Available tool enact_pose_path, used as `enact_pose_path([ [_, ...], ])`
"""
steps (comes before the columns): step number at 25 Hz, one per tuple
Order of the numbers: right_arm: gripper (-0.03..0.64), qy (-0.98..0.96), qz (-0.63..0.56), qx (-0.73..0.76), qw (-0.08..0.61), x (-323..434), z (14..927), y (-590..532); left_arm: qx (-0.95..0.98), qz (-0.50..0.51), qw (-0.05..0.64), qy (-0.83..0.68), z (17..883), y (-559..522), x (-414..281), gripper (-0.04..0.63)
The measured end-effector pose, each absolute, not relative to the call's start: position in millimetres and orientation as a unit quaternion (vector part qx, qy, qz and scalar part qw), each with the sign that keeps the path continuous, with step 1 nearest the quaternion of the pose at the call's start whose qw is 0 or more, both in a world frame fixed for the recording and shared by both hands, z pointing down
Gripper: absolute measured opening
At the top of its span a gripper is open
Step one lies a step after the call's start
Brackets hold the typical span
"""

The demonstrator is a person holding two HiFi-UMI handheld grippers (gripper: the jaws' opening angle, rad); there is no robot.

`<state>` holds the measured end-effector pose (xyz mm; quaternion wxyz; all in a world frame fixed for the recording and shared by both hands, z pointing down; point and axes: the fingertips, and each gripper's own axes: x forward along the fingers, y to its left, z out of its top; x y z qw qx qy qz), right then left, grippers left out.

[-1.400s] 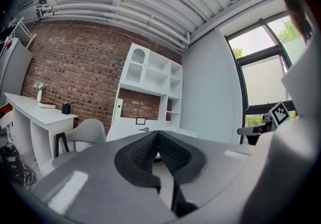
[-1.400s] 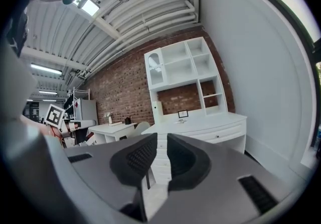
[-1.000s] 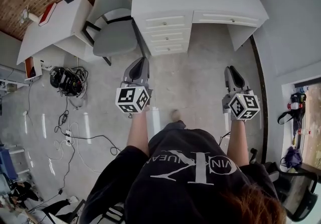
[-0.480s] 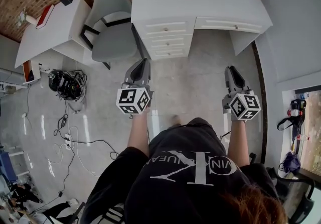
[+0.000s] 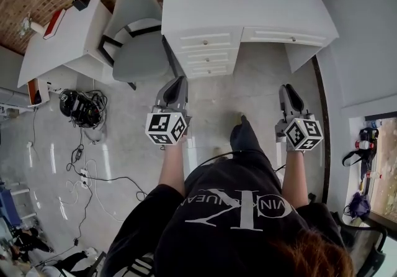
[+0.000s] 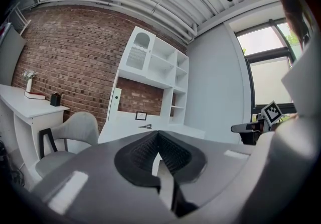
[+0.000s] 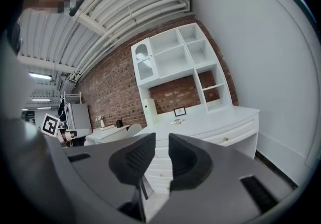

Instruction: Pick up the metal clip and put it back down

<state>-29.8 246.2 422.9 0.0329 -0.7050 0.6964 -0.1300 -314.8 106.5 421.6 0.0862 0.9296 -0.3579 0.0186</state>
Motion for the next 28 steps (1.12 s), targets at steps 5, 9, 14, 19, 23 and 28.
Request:
enact_pose_path([
  [5,0.041,0.707,-0.131,-0.694,0.037,-18,428,211,0.926,0.024,0.086,-0.366,426,81,-306,0.005],
  [9,0.041,0.717,-0.130,-0.684,0.037,-7,425,172,0.922,0.020,0.088,-0.377,422,49,-296,0.005],
  [14,0.043,0.726,-0.126,-0.675,0.028,16,420,129,0.921,0.013,0.087,-0.380,415,12,-268,0.005],
  [19,0.043,0.732,-0.132,-0.668,0.024,44,422,93,0.920,0.018,0.093,-0.381,420,-18,-236,0.005],
  [23,0.043,0.736,-0.139,-0.662,0.020,64,425,65,0.916,0.021,0.097,-0.390,421,-42,-220,0.005],
  [28,0.043,0.746,-0.145,-0.650,0.014,85,429,34,0.910,0.025,0.099,-0.403,421,-66,-199,0.005],
])
